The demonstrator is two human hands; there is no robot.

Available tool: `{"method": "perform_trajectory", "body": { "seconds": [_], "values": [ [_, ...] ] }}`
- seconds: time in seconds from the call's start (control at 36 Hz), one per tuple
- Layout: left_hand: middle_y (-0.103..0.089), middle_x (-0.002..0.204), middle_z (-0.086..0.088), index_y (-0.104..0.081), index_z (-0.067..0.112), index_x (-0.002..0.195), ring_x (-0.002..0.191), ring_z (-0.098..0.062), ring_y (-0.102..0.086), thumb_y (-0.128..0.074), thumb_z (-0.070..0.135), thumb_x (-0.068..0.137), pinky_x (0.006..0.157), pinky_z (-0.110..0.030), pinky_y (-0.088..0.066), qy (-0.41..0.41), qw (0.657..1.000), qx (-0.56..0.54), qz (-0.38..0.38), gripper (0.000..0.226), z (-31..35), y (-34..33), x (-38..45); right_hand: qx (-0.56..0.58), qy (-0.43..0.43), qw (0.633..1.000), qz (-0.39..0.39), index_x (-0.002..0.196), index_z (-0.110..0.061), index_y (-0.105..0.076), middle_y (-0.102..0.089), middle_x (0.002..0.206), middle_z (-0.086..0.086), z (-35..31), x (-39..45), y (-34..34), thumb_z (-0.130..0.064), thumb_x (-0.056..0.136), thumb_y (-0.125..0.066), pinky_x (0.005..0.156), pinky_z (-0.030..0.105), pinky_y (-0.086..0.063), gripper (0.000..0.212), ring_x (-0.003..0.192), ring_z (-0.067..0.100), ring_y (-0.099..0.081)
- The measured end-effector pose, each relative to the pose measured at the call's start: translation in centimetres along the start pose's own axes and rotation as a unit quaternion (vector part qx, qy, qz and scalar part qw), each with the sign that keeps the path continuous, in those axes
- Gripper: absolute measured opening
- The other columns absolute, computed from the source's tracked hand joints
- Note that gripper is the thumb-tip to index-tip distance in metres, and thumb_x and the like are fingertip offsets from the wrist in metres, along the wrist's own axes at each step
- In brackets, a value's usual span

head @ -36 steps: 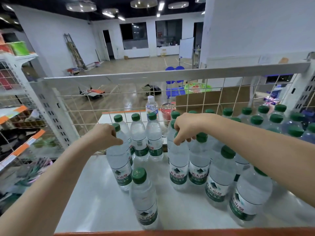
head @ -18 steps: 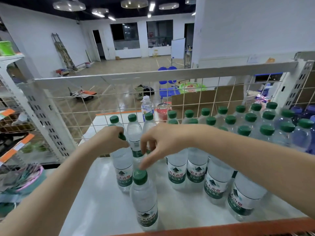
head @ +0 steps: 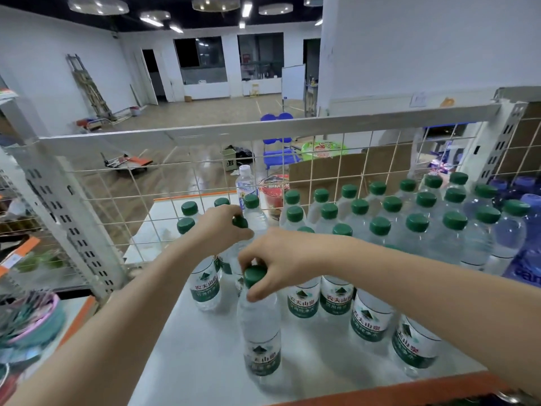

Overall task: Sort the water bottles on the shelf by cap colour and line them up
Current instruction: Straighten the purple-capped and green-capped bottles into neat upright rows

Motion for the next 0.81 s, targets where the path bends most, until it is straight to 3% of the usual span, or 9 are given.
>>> {"method": "perform_trajectory", "body": {
  "seconds": [0.17,0.28,0.42,0.5,0.58,0.75,0.81],
  "values": [
    [-0.052,0.077,0.003,-0.058,0.017,0.095,0.06,-0.009,-0.045,-0.053,0.011,0.084,0.048,-0.022,-0.033,-0.023,0.999,0.005,-0.028,0.013,1.4,-0.5,1.2,-0.039,-0.043,0.998,0.036,0.087,-0.012,-0.058,-0.051,0.071,-0.003,1.9,0.6,1.7,-0.042,0.081,-0.07,0.058,0.031,-0.036,0.033,0.064,0.013,-0.045],
    [-0.056,0.08,0.001,-0.06,0.014,0.101,0.069,-0.017,-0.05,-0.054,0.01,0.083,0.05,-0.022,-0.033,-0.043,0.998,0.009,-0.045,0.019,1.7,-1.2,1.8,-0.047,-0.068,0.996,0.046,0.096,-0.01,-0.06,-0.053,0.076,-0.002,3.1,1.2,2.1,-0.04,0.083,-0.069,0.059,0.031,-0.037,0.034,0.07,0.016,-0.048],
    [-0.065,0.096,-0.004,-0.06,0.016,0.104,0.085,-0.024,-0.058,-0.058,0.014,0.08,0.073,-0.036,-0.05,-0.066,0.996,0.012,-0.063,0.024,1.9,-1.7,2.3,-0.076,-0.086,0.992,0.053,0.099,-0.013,-0.06,-0.058,0.083,0.0,4.3,1.9,1.8,-0.039,0.083,-0.068,0.059,0.03,-0.039,0.033,0.076,0.018,-0.053],
    [-0.065,0.097,-0.003,-0.06,0.021,0.104,0.087,-0.024,-0.059,-0.055,0.013,0.08,0.079,-0.04,-0.053,-0.075,0.995,0.016,-0.059,0.025,1.8,-1.7,2.6,-0.115,-0.086,0.988,0.057,0.102,-0.016,-0.061,-0.062,0.088,0.0,4.7,2.4,1.6,-0.043,0.083,-0.066,0.064,0.031,-0.043,0.033,0.08,0.019,-0.056],
    [-0.064,0.098,-0.003,-0.06,0.02,0.106,0.087,-0.023,-0.058,-0.058,0.015,0.082,0.078,-0.036,-0.051,-0.078,0.995,0.015,-0.059,0.025,1.9,-1.7,2.7,-0.147,-0.087,0.983,0.07,0.101,-0.02,-0.06,-0.058,0.084,-0.004,5.1,2.8,1.7,-0.046,0.083,-0.064,0.059,0.03,-0.038,0.032,0.08,0.018,-0.053],
    [-0.063,0.104,-0.007,-0.055,0.013,0.112,0.093,-0.025,-0.059,-0.06,0.021,0.084,0.085,-0.041,-0.051,-0.05,0.997,0.011,-0.058,0.029,1.5,-2.3,3.0,-0.124,-0.089,0.986,0.069,0.088,-0.025,-0.048,-0.044,0.073,-0.012,6.1,3.3,1.3,-0.049,0.083,-0.063,0.068,0.032,-0.035,0.029,0.08,0.018,-0.049],
    [-0.062,0.106,-0.008,-0.054,0.01,0.113,0.091,-0.024,-0.057,-0.057,0.016,0.086,0.08,-0.036,-0.048,-0.041,0.997,0.016,-0.058,0.028,1.5,-2.6,3.1,-0.12,-0.088,0.987,0.069,0.086,-0.023,-0.049,-0.045,0.071,-0.011,6.1,3.4,1.0,-0.049,0.083,-0.063,0.069,0.032,-0.035,0.03,0.079,0.019,-0.049]
  ]
}}
Point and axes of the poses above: each hand's wrist, its own x-axis towards the middle knuckle, its own y-axis out of the back of the hand, z = x × y, the point moved 5 cm from there along x, towards the middle knuckle
